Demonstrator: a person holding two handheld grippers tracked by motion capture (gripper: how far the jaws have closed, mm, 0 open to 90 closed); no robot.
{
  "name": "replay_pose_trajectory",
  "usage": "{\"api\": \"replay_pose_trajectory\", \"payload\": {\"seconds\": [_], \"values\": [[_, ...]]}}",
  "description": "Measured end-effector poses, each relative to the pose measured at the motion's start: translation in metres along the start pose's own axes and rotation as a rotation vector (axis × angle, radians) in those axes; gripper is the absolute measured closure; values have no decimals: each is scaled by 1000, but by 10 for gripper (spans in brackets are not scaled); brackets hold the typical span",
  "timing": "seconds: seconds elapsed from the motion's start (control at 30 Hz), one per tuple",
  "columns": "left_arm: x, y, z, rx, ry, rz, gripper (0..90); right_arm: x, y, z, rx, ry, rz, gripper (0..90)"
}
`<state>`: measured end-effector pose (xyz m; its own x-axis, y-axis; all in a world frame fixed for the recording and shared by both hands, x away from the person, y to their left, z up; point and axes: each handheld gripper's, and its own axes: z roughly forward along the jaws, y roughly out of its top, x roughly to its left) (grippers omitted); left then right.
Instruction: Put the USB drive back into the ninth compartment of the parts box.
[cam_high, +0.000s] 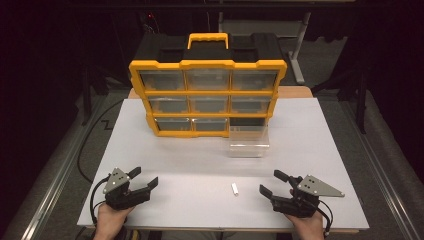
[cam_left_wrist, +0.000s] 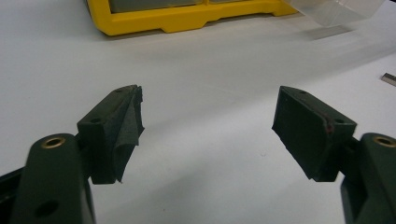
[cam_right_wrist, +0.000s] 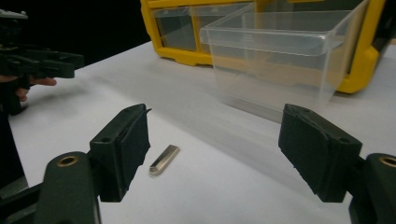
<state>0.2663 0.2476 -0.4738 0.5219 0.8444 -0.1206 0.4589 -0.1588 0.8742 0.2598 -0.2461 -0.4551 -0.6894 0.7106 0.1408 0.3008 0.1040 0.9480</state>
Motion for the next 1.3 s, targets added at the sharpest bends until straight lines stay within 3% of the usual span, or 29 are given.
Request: {"api": "replay_pose_trajectory", "payload": {"seconds": [0.33,0.93,1.13,1.3], "values": [[0,0,0,-2,-1,-1,250,12,5,21,3,62,-3,246],[0,0,-1,-4,-4,0,249,29,14,50,27,122,-13,244],[0,0,-1,-4,-5,3,249,31,21,61,112,145,-6,290],[0,0,-1,-4,-4,0,249,34,24,69,205,166,-10,274]]}}
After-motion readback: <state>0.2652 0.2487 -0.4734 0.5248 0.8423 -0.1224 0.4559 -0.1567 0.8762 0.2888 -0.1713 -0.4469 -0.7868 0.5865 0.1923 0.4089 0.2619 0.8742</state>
